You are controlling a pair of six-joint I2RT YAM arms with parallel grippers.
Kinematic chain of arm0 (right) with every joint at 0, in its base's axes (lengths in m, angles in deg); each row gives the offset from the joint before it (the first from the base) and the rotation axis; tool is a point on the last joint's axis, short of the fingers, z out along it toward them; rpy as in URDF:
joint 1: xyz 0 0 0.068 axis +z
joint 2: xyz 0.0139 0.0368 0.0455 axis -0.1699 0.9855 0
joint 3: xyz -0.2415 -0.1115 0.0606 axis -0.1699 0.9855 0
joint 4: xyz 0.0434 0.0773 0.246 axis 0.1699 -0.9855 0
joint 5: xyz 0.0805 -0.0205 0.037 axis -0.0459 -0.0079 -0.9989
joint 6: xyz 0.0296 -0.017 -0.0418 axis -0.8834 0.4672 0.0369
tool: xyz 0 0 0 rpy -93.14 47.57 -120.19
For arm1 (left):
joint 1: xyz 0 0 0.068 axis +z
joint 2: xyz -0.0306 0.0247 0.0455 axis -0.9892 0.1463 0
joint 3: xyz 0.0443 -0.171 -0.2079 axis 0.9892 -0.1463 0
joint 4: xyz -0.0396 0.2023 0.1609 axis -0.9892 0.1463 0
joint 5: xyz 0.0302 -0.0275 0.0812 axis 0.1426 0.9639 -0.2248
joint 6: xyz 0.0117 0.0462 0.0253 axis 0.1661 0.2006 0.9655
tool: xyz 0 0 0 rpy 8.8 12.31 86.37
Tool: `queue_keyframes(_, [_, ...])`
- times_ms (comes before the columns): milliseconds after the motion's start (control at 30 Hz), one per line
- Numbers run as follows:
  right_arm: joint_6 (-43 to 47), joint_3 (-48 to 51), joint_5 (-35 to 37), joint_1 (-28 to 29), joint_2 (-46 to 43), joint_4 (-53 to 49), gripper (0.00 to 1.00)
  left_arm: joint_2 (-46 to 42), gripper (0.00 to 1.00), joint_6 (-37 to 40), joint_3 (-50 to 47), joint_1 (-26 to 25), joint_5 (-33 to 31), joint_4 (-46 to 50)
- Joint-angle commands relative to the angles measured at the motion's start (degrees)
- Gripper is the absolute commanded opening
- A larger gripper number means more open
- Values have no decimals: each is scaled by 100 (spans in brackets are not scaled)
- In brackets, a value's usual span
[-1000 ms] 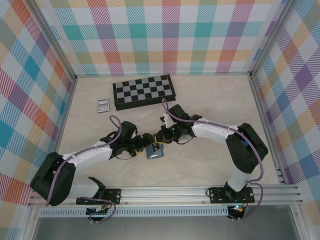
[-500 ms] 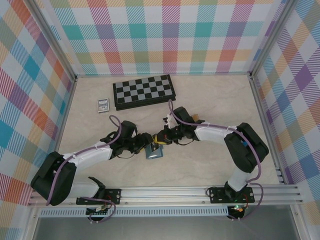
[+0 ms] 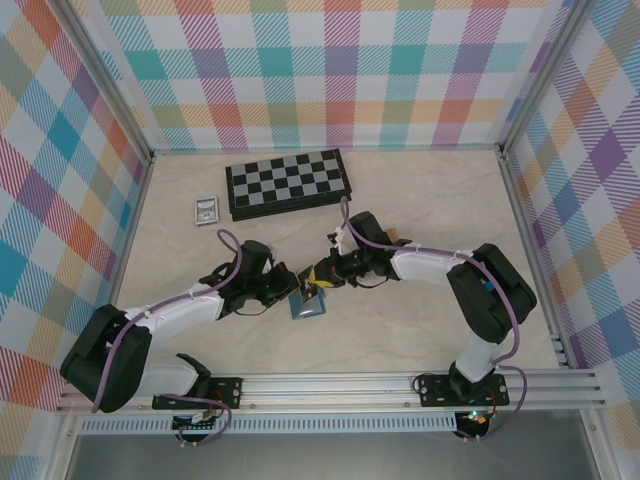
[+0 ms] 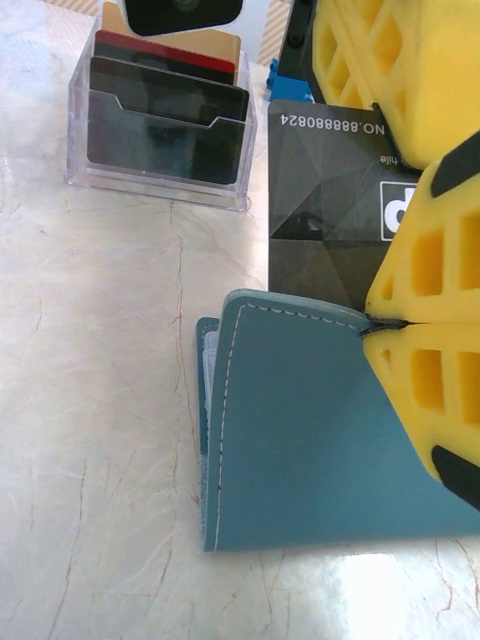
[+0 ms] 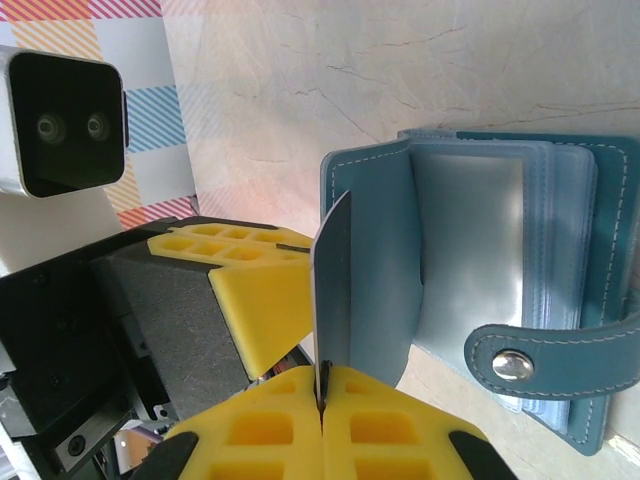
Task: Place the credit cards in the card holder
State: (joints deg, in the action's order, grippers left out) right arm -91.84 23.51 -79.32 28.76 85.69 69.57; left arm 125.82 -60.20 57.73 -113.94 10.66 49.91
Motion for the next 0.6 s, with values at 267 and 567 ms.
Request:
queue_keyframes(267, [737,-535,809,87,94,-1391,6,-344,0,78,-113,167,199,288])
queue_keyframes(567, [1428,-996,2335,338,302,-3160,5,-181,0,131,-74,213,1301,-383])
